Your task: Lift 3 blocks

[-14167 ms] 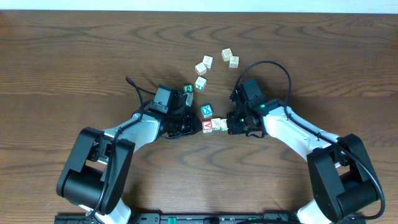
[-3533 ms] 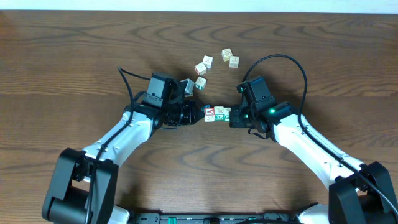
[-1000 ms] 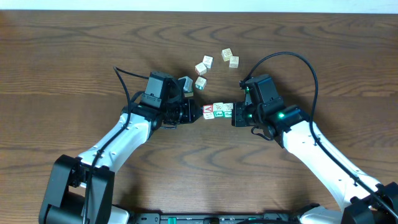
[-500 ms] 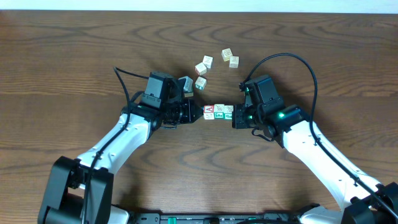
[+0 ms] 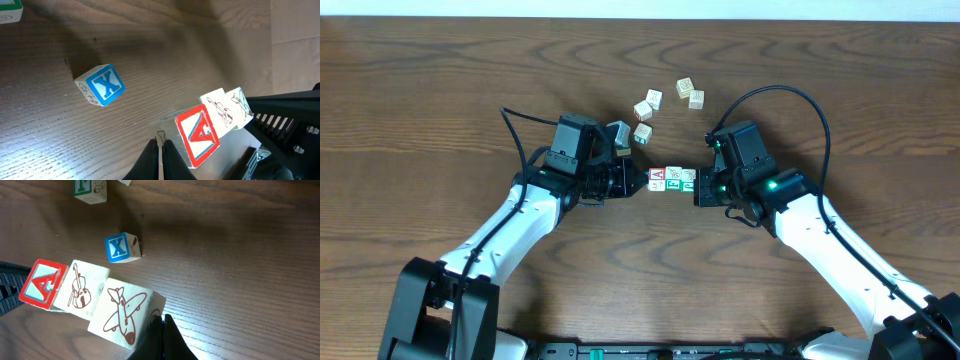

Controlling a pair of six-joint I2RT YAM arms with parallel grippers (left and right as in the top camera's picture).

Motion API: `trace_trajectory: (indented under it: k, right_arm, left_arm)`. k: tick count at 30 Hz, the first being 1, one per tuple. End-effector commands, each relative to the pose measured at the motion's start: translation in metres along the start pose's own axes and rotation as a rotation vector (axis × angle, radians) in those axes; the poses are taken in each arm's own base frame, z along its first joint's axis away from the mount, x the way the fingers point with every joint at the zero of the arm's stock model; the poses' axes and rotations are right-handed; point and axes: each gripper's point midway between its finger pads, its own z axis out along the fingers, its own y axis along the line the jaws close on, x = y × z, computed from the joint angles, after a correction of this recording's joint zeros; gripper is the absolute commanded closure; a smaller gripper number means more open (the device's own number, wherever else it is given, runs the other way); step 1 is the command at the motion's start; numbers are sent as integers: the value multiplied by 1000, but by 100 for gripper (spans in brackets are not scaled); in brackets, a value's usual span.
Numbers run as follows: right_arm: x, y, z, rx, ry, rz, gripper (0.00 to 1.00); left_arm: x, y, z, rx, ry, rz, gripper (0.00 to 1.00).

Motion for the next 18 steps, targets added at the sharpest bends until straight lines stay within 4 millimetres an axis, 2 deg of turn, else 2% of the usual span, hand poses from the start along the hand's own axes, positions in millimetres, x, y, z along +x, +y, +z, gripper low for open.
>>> trace_trajectory:
  k: [1,18]
  right_arm:
    - [1,61,-17,-262,39,-66,99]
    - [1,61,-17,-262,39,-66,99]
  left_arm:
    - [6,-58,-2,181,59,94,93]
    - [7,-57,-2,178,63,90,93]
